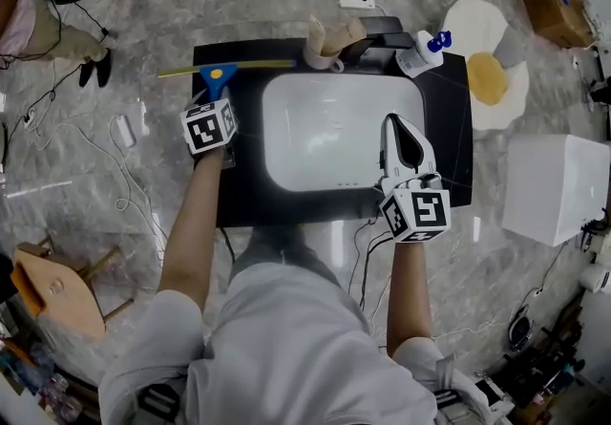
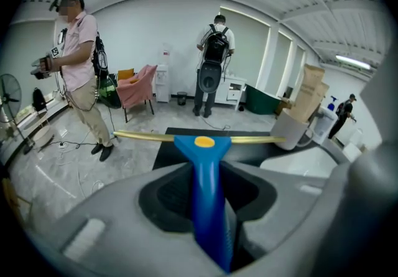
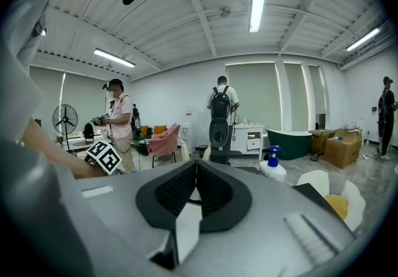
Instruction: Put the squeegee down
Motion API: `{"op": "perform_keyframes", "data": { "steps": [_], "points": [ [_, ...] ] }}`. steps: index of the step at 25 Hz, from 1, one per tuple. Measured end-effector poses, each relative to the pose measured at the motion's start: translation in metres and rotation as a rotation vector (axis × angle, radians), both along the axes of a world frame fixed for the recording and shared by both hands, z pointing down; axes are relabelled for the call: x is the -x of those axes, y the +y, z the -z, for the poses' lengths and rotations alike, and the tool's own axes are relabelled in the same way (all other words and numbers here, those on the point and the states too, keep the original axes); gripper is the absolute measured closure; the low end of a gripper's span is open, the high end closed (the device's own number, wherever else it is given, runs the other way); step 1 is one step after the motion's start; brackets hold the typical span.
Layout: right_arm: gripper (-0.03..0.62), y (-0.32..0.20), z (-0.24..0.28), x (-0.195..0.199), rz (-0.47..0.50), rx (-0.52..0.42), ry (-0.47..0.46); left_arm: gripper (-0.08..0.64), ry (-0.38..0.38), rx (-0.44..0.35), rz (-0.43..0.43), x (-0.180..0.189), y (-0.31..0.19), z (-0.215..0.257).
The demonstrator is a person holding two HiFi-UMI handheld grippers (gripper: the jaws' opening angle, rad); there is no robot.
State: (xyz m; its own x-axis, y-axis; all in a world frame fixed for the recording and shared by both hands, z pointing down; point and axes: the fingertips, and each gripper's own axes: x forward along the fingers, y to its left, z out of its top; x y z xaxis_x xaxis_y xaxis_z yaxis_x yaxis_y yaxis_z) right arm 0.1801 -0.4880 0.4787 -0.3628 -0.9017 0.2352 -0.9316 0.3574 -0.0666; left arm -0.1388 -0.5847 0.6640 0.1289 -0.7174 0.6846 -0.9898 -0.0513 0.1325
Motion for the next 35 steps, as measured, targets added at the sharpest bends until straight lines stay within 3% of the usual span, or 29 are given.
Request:
{"op": "perform_keyframes", "data": {
  "steps": [20, 35],
  "points": [
    [0.589, -0.013, -0.008, -0.005, 0.033, -0.036, 0.016, 0.428, -0.021, 0.079, -0.001, -0.012, -0.015, -0.034],
    [0.589, -0.012, -0.006, -0.008, 0.026, -0.058, 0.027, 0.427, -0.014, 0.084, 0.001, -0.014, -0.019, -0.041]
  ]
}}
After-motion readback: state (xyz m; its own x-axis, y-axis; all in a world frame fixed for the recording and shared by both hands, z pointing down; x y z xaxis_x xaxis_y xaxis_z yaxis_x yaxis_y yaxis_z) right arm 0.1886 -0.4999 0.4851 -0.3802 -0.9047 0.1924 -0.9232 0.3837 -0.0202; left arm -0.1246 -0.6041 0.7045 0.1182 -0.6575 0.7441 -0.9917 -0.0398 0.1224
